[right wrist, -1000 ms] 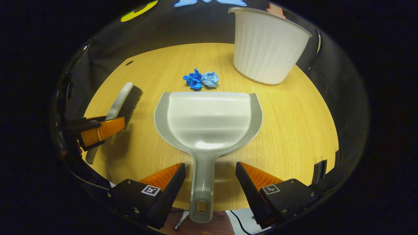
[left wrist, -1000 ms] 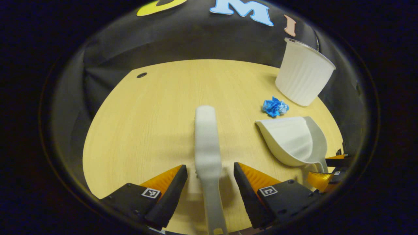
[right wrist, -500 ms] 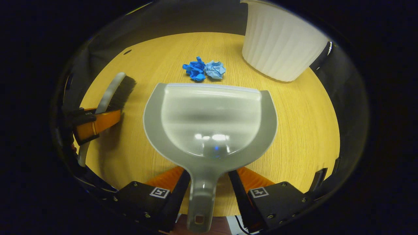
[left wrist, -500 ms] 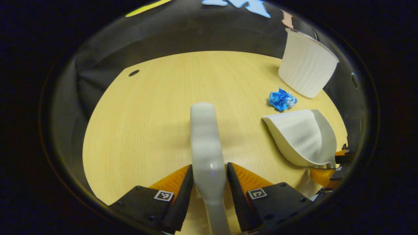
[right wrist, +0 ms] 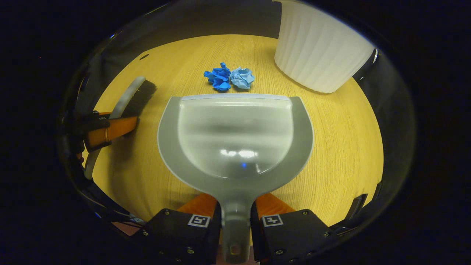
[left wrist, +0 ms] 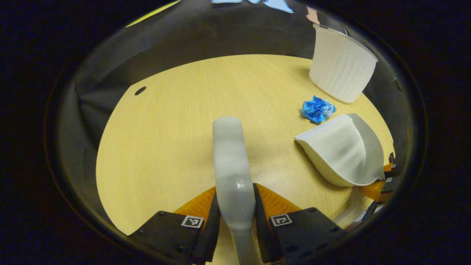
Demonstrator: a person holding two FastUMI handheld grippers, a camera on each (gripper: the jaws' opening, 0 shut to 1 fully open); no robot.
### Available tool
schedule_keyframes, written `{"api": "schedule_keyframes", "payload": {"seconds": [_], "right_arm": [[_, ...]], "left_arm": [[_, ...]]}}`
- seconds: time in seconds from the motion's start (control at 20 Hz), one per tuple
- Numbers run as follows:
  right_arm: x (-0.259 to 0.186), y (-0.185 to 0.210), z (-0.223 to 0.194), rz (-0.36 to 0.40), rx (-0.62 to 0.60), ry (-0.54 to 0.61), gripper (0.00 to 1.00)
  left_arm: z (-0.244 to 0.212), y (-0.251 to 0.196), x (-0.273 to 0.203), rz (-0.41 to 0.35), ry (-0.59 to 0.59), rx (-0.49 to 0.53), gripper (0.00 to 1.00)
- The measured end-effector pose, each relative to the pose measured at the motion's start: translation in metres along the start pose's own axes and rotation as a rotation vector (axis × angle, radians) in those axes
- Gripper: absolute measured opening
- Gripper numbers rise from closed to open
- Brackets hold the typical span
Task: Pick up the small broom and dustpan from the desktop, sweep the trash into the dustpan with the broom, and then empty the trash into the garbage bin.
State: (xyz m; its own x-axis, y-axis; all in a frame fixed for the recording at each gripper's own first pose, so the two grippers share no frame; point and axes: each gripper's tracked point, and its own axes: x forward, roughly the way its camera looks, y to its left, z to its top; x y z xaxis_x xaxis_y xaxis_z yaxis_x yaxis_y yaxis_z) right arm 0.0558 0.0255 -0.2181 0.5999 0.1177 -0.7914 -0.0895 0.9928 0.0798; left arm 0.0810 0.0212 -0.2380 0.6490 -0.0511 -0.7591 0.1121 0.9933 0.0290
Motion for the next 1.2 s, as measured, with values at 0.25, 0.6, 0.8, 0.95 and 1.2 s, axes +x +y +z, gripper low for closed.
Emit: {"api": "schedule_keyframes", "payload": {"seconds": [0.25, 0.6, 0.8, 0.95, 1.2], "right_arm": [[-0.004, -0.008, 0.000, 0.010, -0.056, 0.006, 0.34], [-0.012, -0.034, -0.002, 0.045, -0.136, -0.004, 0.31], [-0.012, -0.051, -0.002, 0.070, -0.203, 0.010, 0.31], [-0.014, -0.061, 0.002, 0.093, -0.249, 0.017, 0.31], [-0.015, -0.071, 0.008, 0.115, -0.309, 0.029, 0.31]], "left_arm": [[0.020, -0.007, 0.013, -0.019, 0.000, 0.075, 0.51], [0.064, -0.024, 0.039, -0.050, -0.004, 0.143, 0.51], [0.086, -0.043, 0.052, -0.080, 0.005, 0.229, 0.48], [0.102, -0.065, 0.065, -0.127, 0.012, 0.287, 0.51], [0.122, -0.096, 0.074, -0.231, 0.043, 0.418, 0.48]]}}
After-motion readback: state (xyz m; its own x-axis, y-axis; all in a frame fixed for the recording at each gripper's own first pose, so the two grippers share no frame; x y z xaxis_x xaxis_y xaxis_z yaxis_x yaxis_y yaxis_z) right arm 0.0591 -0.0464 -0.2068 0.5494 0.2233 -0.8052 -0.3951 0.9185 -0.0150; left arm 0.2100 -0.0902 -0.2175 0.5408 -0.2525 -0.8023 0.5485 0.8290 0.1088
